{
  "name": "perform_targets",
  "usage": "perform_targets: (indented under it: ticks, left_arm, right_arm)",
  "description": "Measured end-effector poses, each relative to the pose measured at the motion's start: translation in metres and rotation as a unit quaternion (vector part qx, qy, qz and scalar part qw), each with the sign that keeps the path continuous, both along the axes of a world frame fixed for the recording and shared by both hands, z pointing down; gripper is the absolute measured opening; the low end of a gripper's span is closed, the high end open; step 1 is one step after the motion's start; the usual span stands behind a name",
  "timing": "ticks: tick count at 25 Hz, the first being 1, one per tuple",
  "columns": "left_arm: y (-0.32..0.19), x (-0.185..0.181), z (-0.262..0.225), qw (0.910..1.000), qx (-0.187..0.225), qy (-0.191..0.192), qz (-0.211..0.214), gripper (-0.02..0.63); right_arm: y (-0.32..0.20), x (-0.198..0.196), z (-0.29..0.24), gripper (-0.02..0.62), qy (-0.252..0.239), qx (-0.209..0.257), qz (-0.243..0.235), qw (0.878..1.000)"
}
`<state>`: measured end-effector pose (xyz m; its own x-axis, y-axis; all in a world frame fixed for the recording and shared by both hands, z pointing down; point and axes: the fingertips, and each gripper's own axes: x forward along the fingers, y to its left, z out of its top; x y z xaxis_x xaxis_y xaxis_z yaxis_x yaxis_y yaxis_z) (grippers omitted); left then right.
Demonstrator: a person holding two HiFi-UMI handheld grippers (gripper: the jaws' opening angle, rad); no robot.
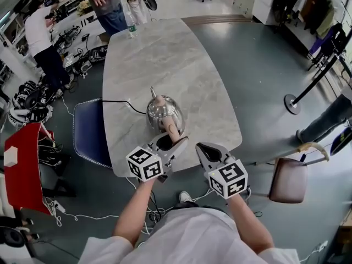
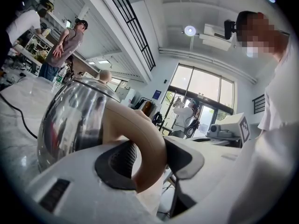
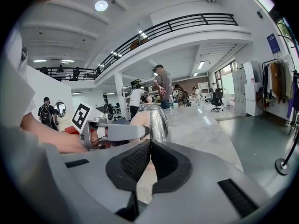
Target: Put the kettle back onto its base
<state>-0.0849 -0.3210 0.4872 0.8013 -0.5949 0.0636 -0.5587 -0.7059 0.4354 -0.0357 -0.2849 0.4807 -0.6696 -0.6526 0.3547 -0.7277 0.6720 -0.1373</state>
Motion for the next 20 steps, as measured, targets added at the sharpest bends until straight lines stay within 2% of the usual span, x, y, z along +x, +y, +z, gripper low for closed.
perform_targets:
  ticks: [7, 16, 20]
  left_arm:
    - [0.008, -0.003, 0.007, 0.9998, -0.005, -0.018, -0.004, 0.183]
    - [0.018, 0.006, 0.026, 0.9975, -0.011, -0.069, -0.001, 0.183]
    - [0.017, 0.006, 0.027, 0.9975, -0.01, -0.069, -0.007, 0.183]
  right_arm:
    - [0.0, 0.004, -0.001, 0.005, -0.003, -0.004, 0.006, 1.0]
    - [0.005, 0.003, 0.002, 0.005, -0.001, -0.004, -0.002, 1.0]
    - [0.005, 0.002, 0.002, 0.005, -0.001, -0.004, -0.005, 1.0]
